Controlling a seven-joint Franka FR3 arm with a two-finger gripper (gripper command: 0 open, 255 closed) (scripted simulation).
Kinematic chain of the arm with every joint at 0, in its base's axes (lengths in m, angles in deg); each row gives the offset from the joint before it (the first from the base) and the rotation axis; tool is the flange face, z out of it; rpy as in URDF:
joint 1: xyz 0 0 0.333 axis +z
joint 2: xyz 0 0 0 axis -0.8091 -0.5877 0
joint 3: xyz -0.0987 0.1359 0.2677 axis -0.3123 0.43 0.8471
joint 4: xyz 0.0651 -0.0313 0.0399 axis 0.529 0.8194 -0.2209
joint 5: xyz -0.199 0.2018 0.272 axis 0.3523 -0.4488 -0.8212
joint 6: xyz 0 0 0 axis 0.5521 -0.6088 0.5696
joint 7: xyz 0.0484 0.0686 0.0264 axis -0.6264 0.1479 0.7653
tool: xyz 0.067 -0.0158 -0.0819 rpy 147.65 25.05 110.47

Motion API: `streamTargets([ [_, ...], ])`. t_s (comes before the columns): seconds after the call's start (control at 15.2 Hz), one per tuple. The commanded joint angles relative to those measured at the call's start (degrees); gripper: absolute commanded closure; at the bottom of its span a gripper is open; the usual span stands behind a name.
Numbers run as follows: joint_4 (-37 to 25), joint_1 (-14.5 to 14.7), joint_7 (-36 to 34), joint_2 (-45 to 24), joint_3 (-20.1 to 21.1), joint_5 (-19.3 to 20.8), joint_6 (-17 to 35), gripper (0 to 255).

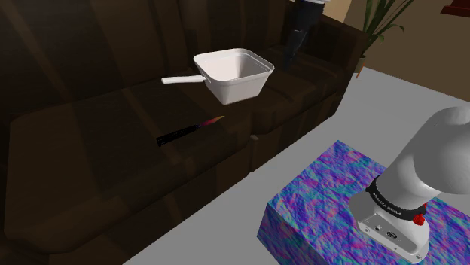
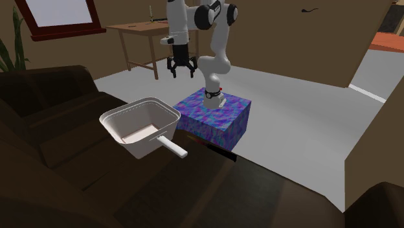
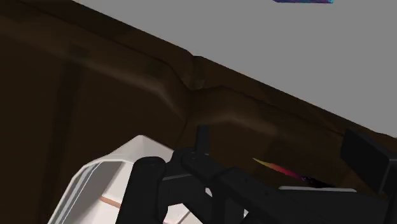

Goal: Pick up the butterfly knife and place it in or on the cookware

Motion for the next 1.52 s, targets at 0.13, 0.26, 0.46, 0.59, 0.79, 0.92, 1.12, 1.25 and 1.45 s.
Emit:
streamTargets([
  [0.13, -3.06, 2.53, 6.14, -7.73, 0.35, -0.48, 4.75, 0],
  [0.26, -4.97, 3.69, 9.00, -11.58, 0.75, -0.74, 6.70, 0],
  [0.46, -8.13, 5.35, 13.14, -17.24, 1.52, -1.06, 9.22, 0],
  [0.59, -10.39, 6.36, 15.78, -20.91, 2.19, -1.18, 10.65, 0],
  [0.79, -13.98, 7.79, 19.56, -26.28, 3.35, -1.18, 12.45, 0],
  [0.92, -16.47, 8.70, 21.93, -29.75, 4.24, -1.02, 13.45, 0],
  [1.12, -20.32, 10.12, 25.28, -34.80, 5.59, -0.52, 14.68, 0],
  [1.25, -22.93, 11.09, 27.39, -38.07, 6.51, -0.01, 15.34, 0],
  [1.45, -26.89, 12.58, 30.38, -42.84, 7.96, 1.01, 16.12, 0],
])
